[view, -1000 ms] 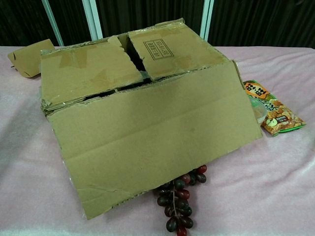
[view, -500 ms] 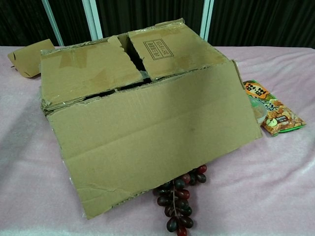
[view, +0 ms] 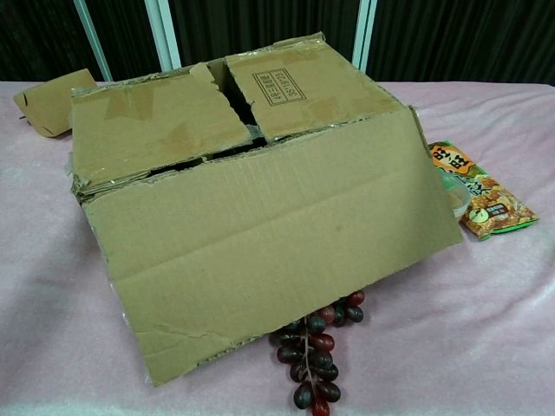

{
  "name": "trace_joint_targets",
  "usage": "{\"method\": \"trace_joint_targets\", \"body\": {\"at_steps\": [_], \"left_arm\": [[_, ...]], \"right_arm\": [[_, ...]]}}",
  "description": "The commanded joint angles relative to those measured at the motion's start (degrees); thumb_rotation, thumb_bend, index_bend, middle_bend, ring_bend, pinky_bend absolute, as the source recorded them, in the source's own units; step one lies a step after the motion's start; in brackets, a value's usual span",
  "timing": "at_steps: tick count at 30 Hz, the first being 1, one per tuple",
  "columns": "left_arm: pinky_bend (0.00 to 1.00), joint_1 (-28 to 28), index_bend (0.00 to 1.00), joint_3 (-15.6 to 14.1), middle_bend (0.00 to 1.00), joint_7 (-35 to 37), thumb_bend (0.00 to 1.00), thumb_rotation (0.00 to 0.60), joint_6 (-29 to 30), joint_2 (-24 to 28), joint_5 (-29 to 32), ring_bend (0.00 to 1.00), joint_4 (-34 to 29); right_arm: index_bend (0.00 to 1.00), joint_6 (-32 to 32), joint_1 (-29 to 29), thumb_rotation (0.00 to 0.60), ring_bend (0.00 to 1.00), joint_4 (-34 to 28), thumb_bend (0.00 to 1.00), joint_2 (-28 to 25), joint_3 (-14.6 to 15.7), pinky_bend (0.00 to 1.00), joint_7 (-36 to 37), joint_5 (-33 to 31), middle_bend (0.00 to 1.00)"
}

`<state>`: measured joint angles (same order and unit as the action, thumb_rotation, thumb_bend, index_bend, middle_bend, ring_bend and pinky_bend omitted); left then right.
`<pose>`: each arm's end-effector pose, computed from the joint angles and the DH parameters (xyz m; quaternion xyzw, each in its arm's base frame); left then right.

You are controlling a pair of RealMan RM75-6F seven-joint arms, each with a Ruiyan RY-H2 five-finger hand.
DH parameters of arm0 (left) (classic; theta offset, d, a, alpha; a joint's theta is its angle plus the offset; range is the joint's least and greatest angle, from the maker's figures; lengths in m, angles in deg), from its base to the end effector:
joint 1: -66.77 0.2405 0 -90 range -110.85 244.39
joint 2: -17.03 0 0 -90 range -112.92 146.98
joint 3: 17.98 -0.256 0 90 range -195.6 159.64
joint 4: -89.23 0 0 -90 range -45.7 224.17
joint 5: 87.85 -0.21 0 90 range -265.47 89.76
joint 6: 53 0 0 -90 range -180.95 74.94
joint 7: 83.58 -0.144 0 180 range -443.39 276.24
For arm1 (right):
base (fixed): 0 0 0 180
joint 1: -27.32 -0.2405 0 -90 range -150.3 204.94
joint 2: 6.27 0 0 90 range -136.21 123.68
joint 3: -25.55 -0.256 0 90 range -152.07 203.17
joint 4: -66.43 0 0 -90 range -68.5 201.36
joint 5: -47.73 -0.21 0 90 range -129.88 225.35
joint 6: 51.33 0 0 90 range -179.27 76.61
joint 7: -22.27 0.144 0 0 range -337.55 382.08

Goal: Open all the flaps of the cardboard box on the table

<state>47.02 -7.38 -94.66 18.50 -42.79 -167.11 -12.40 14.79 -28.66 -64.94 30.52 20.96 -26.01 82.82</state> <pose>-0.2334 0.2739 0.1600 -0.6615 -0.3288 -0.3943 0.5466 -0.0919 -0.3099 0.2092 0.7456 -0.2283 0.2144 0.5883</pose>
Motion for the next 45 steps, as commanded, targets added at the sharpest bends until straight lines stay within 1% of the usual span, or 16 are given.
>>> {"method": "trace_joint_targets", "body": {"at_steps": [1,5,6,9,13,15,16,19,23,27,35,42,43,45], "left_arm": [[0.00,-4.58,0.01,1.80,0.02,-3.44,0.29,0.600,-6.13,2.74,2.40,0.00,-4.41],[0.01,-10.39,0.01,4.02,0.02,-7.77,0.37,0.600,-13.40,5.20,5.52,0.00,-7.61],[0.02,-12.65,0.01,4.88,0.03,-9.37,0.39,0.600,-15.84,5.80,6.57,0.00,-8.19],[0.08,-16.94,0.02,6.27,0.05,-12.01,0.49,0.600,-20.57,6.57,9.26,0.00,-8.69],[0.11,-24.88,0.05,7.71,0.09,-15.68,0.61,0.600,-29.75,7.27,15.00,0.01,-7.93],[0.15,-28.23,0.07,7.97,0.12,-17.13,0.67,0.600,-33.18,7.15,17.10,0.05,-6.99],[0.16,-30.84,0.08,8.07,0.13,-18.22,0.69,0.600,-35.59,6.84,18.59,0.06,-6.09],[0.18,-36.30,0.10,7.85,0.17,-20.05,0.75,0.600,-39.93,5.58,21.87,0.09,-3.71],[0.22,-42.18,0.13,6.56,0.23,-21.53,0.77,0.600,-43.57,3.21,25.57,0.13,-0.81],[0.25,-46.77,0.15,4.30,0.25,-22.74,0.80,0.600,-45.29,0.86,28.67,0.15,1.45],[0.27,-53.61,0.17,-1.36,0.27,-24.96,0.82,0.600,-45.10,-3.76,33.90,0.17,5.24],[0.27,-57.89,0.17,-5.14,0.28,-25.97,0.85,0.600,-44.27,-7.11,36.93,0.17,6.99],[0.28,-58.38,0.18,-5.60,0.29,-26.05,0.86,0.600,-44.27,-7.47,37.31,0.18,7.25],[0.33,-59.61,0.20,-6.76,0.33,-26.23,0.90,0.600,-44.32,-8.22,38.35,0.22,7.91]], "right_arm": [[0.00,15.03,18.40,0.600,0.00,10.08,0.18,12.34,4.68,0.25,18.31,20.94,0.00],[0.00,16.62,22.01,0.600,0.00,14.25,0.18,14.81,5.09,0.25,23.54,24.38,0.00],[0.00,17.01,22.89,0.600,0.00,15.31,0.19,15.25,4.94,0.25,25.07,25.14,0.00],[0.00,17.44,24.23,0.600,0.00,17.08,0.19,15.79,4.61,0.25,27.41,26.60,0.00],[0.00,17.37,25.92,0.600,0.00,18.78,0.19,16.16,3.86,0.25,30.59,27.80,0.00],[0.00,17.06,26.43,0.600,0.00,19.27,0.19,16.21,3.58,0.25,31.67,28.06,0.00],[0.00,16.79,26.77,0.600,0.00,19.64,0.19,16.24,3.39,0.25,32.35,28.27,0.00],[0.00,16.16,27.47,0.600,0.00,20.33,0.19,16.40,2.94,0.25,33.64,28.65,0.00],[0.00,15.35,28.28,0.600,0.00,21.14,0.19,16.80,2.51,0.25,34.85,29.19,0.00],[0.00,14.61,29.04,0.600,0.00,21.74,0.19,17.26,2.13,0.25,35.86,29.63,0.00],[0.00,13.01,29.82,0.600,0.00,22.41,0.19,17.60,0.93,0.25,36.91,30.53,0.00],[0.00,11.67,30.38,0.600,0.00,22.90,0.19,17.74,0.09,0.25,37.30,30.65,0.00],[0.00,11.61,30.51,0.600,0.00,22.94,0.19,17.76,0.00,0.25,37.35,30.68,0.00],[0.00,11.32,30.76,0.600,0.00,23.02,0.19,17.77,-0.19,0.25,37.44,30.69,0.00]]}}
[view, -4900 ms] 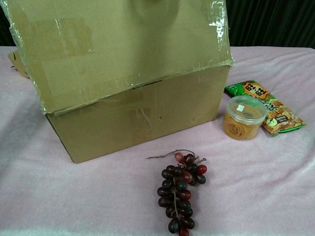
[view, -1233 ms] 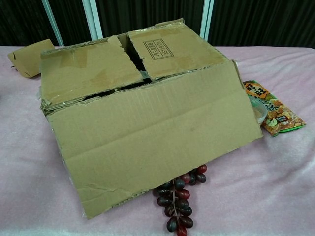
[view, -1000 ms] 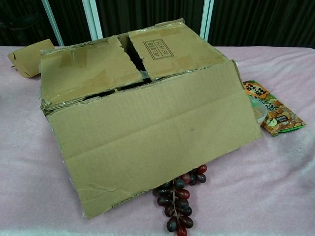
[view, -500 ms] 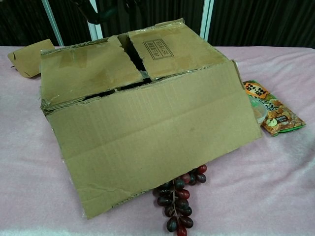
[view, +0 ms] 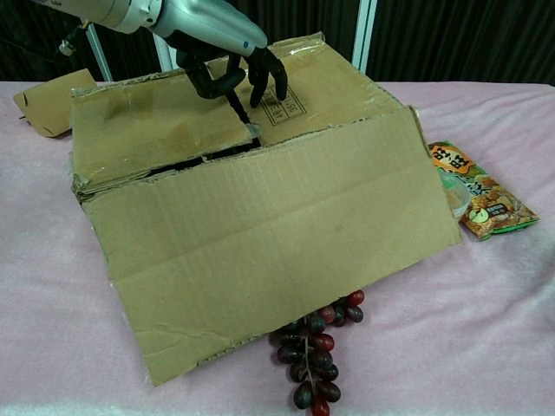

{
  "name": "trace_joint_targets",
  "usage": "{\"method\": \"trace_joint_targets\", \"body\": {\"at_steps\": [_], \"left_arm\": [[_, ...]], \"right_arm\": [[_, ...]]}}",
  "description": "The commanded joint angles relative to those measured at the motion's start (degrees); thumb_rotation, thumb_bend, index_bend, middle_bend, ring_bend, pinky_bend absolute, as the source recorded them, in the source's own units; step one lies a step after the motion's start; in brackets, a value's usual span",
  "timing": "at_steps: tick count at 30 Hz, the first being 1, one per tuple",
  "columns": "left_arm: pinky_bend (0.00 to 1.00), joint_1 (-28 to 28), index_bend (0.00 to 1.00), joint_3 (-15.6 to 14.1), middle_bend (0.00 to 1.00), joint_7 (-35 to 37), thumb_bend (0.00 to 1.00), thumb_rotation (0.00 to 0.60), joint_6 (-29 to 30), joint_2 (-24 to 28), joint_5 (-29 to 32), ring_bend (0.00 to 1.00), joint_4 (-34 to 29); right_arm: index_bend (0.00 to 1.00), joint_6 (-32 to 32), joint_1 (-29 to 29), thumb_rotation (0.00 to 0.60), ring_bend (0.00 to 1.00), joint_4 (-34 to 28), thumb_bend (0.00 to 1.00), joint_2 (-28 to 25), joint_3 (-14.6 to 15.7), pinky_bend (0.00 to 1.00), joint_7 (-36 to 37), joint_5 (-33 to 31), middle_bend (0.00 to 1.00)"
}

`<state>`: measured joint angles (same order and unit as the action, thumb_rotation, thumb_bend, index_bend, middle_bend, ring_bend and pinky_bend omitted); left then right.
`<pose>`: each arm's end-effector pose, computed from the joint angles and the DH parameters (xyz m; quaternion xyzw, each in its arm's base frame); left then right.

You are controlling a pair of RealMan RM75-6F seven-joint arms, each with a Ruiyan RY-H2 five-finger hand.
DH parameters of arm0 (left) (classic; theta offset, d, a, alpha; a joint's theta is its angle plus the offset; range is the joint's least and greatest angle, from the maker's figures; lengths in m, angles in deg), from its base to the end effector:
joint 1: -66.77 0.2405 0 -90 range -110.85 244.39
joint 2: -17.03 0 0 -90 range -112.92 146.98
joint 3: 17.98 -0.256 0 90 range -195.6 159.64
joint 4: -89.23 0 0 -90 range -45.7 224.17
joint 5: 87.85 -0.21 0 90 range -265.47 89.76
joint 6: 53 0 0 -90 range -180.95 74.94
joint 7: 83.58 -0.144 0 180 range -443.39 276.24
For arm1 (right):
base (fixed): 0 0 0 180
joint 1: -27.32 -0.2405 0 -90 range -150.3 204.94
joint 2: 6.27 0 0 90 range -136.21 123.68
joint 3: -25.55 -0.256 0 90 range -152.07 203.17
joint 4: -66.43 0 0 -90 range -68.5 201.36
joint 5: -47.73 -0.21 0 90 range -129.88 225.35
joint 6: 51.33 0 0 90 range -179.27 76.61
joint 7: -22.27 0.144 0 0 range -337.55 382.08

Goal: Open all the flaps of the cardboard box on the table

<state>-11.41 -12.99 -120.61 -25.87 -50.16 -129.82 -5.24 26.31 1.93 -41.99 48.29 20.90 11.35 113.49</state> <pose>-0.0074 0.3936 0.0388 -0.9116 -0.1558 -0.1953 0.3266 -0.2327 -0.2741 0.1847 0.6093 -0.3776 0.3835 0.5824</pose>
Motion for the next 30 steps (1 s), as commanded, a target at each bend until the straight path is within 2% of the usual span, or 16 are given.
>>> {"method": "trace_joint_targets", "body": {"at_steps": [1,5,9,19,30], "left_arm": [[0.35,-1.67,0.22,-1.59,0.36,-0.36,0.92,0.600,0.06,-1.09,1.49,0.25,0.99],[0.46,-3.54,0.30,-3.08,0.50,-0.15,0.99,0.600,0.28,-1.12,3.32,0.38,1.17],[0.51,-5.04,0.35,-4.08,0.57,0.32,1.00,0.600,0.41,0.31,4.32,0.44,0.19],[0.53,-7.81,0.36,-5.30,0.59,2.97,1.00,0.600,-0.34,6.89,5.07,0.46,-4.52],[0.53,-7.66,0.36,-4.85,0.59,7.22,1.00,0.600,-0.66,20.69,2.38,0.46,-15.24]], "right_arm": [[0.00,-0.31,0.23,0.600,0.00,0.10,0.19,0.00,-0.23,0.25,0.12,0.06,0.00],[0.00,-0.41,0.58,0.600,0.00,0.14,0.19,-0.06,-0.80,0.25,0.25,0.38,0.00],[0.00,-0.83,0.87,0.600,0.00,0.22,0.19,-0.03,-1.23,0.25,0.30,0.41,0.00],[0.00,-1.41,1.57,0.600,0.00,-0.08,0.19,-0.01,-2.16,0.25,0.16,0.94,0.00],[0.00,-2.08,2.19,0.600,0.00,-0.44,0.19,-0.14,-3.06,0.25,0.06,1.33,0.00]]}}
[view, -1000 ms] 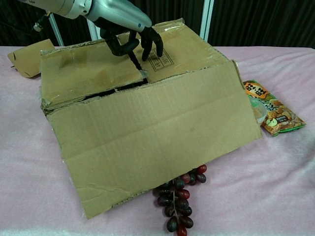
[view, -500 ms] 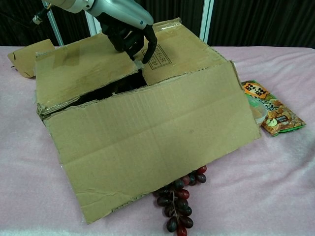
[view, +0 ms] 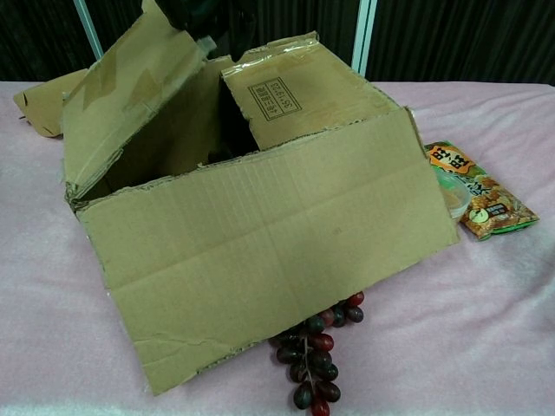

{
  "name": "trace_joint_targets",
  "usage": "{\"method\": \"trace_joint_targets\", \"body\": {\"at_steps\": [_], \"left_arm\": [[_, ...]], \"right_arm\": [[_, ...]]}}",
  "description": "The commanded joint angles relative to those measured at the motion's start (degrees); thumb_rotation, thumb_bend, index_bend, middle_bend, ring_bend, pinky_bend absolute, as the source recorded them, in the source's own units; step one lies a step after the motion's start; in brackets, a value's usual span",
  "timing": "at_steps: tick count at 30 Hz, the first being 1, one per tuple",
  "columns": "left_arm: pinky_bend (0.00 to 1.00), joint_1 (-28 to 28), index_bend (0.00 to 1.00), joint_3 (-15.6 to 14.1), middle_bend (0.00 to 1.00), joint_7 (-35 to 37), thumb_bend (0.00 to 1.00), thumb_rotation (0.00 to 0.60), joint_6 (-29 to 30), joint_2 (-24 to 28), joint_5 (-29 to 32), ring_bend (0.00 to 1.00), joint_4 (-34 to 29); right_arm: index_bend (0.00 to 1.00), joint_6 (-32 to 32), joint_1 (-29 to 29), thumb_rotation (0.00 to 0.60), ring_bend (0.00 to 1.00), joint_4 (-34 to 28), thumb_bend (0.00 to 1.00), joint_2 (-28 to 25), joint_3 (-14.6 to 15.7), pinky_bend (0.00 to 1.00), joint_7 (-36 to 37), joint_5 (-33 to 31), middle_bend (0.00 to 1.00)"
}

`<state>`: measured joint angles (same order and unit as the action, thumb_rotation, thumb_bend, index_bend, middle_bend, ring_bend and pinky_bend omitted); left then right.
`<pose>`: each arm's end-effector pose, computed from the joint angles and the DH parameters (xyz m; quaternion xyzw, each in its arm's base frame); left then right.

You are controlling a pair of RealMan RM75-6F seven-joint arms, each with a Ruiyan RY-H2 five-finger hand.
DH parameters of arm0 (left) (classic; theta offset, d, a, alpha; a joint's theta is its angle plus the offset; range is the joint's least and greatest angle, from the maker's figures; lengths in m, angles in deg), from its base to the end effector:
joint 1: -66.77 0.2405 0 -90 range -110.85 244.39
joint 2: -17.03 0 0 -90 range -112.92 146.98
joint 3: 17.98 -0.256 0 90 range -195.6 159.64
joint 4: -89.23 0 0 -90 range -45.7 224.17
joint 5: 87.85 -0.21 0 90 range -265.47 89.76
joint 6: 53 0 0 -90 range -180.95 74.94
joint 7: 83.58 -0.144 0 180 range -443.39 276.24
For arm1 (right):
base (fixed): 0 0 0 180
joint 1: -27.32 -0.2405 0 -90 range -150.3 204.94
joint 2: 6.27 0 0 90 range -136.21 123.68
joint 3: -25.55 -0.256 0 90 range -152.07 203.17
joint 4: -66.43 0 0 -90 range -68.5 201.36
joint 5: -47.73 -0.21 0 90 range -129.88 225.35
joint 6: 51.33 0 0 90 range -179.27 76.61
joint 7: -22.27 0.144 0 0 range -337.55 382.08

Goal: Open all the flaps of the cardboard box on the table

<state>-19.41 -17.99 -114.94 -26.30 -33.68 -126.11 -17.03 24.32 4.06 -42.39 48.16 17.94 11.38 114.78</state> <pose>0.0148 0.3792 0.1108 -0.9028 -0.1644 -0.1921 0.3478 -0.2306 -0.2738 0.1855 0.6083 -0.3807 0.3898 0.5772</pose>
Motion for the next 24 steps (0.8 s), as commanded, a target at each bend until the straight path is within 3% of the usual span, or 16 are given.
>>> {"method": "trace_joint_targets", "body": {"at_steps": [1,13,24], "left_arm": [[0.53,0.51,0.36,0.18,0.59,1.91,1.00,0.600,-0.33,5.37,-1.64,0.46,-4.26],[0.53,4.96,0.36,1.05,0.59,6.89,1.00,0.600,-2.78,19.75,-7.11,0.46,-13.78],[0.53,16.96,0.35,2.28,0.59,13.12,1.00,0.600,-0.28,32.24,-18.33,0.46,-21.86]], "right_arm": [[0.00,-0.16,0.10,0.600,0.00,-0.07,0.19,-0.02,-0.15,0.25,0.03,0.07,0.00],[0.00,-0.75,0.54,0.600,0.00,-0.48,0.19,0.11,-0.62,0.25,-0.41,0.64,0.00],[0.00,-1.58,0.86,0.600,0.00,-0.46,0.19,0.21,-1.11,0.25,-0.36,0.55,0.00]]}}
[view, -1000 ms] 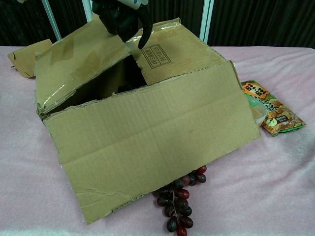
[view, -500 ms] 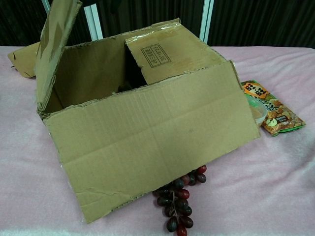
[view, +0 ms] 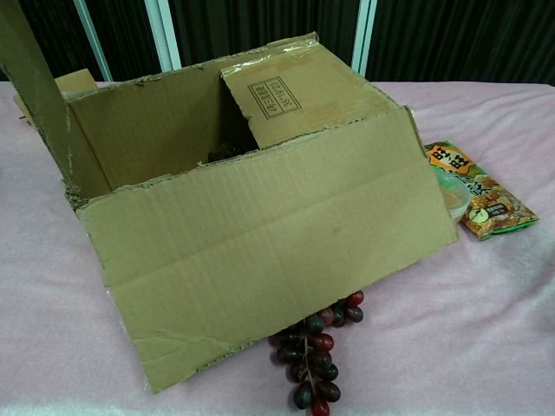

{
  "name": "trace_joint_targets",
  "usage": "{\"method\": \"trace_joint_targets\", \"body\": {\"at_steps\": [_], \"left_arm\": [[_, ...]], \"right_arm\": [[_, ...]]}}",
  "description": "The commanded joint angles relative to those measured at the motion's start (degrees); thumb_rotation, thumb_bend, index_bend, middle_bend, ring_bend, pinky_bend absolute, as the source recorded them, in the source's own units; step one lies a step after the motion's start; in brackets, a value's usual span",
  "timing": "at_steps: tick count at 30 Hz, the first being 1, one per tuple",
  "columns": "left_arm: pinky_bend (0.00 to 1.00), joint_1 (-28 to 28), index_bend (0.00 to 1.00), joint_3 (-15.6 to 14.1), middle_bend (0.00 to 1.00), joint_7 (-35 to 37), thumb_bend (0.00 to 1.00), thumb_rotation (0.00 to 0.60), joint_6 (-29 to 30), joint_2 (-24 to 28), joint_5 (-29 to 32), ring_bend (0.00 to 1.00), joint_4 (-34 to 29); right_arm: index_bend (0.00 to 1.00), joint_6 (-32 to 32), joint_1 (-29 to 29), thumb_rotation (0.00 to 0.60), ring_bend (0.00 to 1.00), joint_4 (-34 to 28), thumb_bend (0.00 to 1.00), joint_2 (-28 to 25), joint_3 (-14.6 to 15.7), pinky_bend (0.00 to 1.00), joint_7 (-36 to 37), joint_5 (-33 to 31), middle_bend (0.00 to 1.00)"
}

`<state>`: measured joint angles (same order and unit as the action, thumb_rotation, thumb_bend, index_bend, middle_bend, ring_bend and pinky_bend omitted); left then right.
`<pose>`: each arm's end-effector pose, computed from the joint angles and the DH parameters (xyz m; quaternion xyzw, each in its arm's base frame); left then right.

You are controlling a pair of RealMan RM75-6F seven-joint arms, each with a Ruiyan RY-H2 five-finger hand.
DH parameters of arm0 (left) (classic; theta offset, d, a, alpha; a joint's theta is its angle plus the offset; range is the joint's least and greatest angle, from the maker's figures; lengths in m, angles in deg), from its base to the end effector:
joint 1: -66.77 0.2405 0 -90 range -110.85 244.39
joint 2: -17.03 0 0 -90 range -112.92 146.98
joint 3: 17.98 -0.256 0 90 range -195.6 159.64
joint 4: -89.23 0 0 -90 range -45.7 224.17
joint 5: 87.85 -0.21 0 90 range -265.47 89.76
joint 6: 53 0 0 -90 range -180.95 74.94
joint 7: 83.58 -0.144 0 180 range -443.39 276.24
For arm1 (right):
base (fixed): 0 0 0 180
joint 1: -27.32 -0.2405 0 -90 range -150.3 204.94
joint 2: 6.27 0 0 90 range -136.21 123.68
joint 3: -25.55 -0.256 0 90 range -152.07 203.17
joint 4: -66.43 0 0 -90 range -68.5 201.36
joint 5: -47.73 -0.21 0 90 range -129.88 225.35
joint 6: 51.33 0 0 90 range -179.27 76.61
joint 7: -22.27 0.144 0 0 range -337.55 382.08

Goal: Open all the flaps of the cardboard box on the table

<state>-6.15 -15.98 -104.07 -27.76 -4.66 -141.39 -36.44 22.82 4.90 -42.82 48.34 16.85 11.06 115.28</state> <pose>-0.0331 0.3111 0.2122 -0.8784 -0.1966 -0.1770 0.3981 -0.2292 -0.2728 0.1821 0.6120 -0.3860 0.3885 0.5706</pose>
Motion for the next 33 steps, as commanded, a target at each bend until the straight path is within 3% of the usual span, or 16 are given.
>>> {"method": "trace_joint_targets", "body": {"at_steps": [1,13,16,17,21,24,33], "left_arm": [[0.53,5.44,0.35,0.26,0.59,3.07,1.00,0.600,1.69,4.59,-4.61,0.46,-3.28],[0.52,21.33,0.34,-1.34,0.58,12.05,1.00,0.600,9.65,11.19,-17.91,0.45,-5.81],[0.43,25.94,0.28,-2.56,0.50,14.61,0.89,0.600,13.43,10.37,-20.40,0.38,-4.69],[0.38,27.38,0.24,-2.95,0.44,15.37,0.80,0.600,15.02,9.75,-20.92,0.33,-4.24],[0.18,34.42,0.10,-4.54,0.19,16.87,0.45,0.600,25.64,4.59,-22.58,0.11,-1.30],[0.09,40.21,0.03,-5.23,0.07,16.57,0.31,0.600,35.59,-1.58,-22.12,0.01,1.07],[0.06,52.24,0.01,-3.32,0.02,15.62,0.27,0.600,57.52,-20.01,-19.43,0.00,9.31]], "right_arm": [[0.00,-0.17,0.05,0.600,0.00,-0.05,0.19,0.07,-0.04,0.25,-0.12,0.12,0.00],[0.00,-0.84,0.18,0.600,0.00,-0.58,0.19,0.59,0.11,0.25,-1.60,0.80,0.00],[0.00,-1.00,0.24,0.600,0.00,-0.67,0.19,0.66,0.09,0.25,-1.78,0.79,0.00],[0.00,-1.03,0.26,0.600,0.00,-0.71,0.20,0.66,0.08,0.25,-1.82,0.83,0.00],[0.00,-0.77,0.37,0.600,0.00,-1.01,0.21,0.76,-0.11,0.25,-1.54,1.61,0.00],[0.00,-1.04,0.22,0.600,0.00,-1.42,0.23,0.52,-0.07,0.25,-1.48,2.77,0.00],[0.00,-5.73,-3.64,0.600,0.00,-3.98,0.29,-2.40,-1.82,0.25,-0.17,7.48,0.00]]}}
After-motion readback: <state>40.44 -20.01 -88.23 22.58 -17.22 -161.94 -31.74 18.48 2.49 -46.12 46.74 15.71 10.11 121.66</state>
